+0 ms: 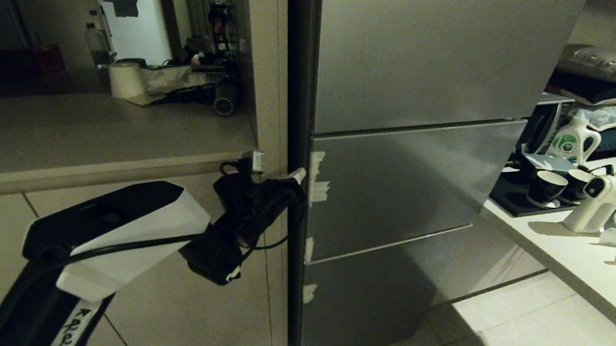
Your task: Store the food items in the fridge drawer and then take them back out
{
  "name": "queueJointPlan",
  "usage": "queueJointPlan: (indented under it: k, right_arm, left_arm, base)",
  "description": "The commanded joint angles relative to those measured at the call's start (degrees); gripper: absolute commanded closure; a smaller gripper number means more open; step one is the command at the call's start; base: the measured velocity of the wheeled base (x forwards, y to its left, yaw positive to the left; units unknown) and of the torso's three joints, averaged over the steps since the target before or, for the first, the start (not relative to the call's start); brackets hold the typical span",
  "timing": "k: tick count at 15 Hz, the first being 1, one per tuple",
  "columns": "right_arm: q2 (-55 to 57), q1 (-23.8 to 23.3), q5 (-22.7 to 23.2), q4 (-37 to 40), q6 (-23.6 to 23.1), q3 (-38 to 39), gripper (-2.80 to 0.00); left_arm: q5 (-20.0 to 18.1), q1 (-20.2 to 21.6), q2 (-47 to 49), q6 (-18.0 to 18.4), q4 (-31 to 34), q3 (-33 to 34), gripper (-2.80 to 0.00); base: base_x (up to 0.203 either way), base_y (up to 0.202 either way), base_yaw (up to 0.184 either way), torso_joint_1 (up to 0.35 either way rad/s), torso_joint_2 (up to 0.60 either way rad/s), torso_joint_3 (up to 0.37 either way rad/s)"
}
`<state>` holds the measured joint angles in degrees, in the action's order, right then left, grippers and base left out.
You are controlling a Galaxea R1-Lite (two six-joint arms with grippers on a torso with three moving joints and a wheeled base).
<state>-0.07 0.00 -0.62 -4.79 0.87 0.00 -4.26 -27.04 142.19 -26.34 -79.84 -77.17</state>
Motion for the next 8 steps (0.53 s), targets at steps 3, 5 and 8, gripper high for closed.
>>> queueJointPlan:
  k: [3, 5, 8]
  right_arm:
    - [0.1, 0.0, 0.0, 0.0, 0.0, 1.8, 0.00]
    - [0.1, 0.0, 0.0, 0.0, 0.0, 1.8, 0.00]
    - [0.1, 0.0, 0.0, 0.0, 0.0, 1.8, 0.00]
  left_arm:
    - [-0.2, -0.4, 0.4, -0.1, 0.5, -1.3, 0.00]
    - [-0.2, -0.5, 0.4, 0.0, 1.3, -1.7, 0.00]
    - [-0.3, -0.8, 0.4, 0.2, 1.7, -1.8, 0.00]
  base:
    - [0.000, 0.000, 0.000, 0.000, 0.00, 0.000]
    - [0.000, 0.000, 0.000, 0.000, 0.00, 0.000]
    - [0.000, 0.000, 0.000, 0.000, 0.00, 0.000]
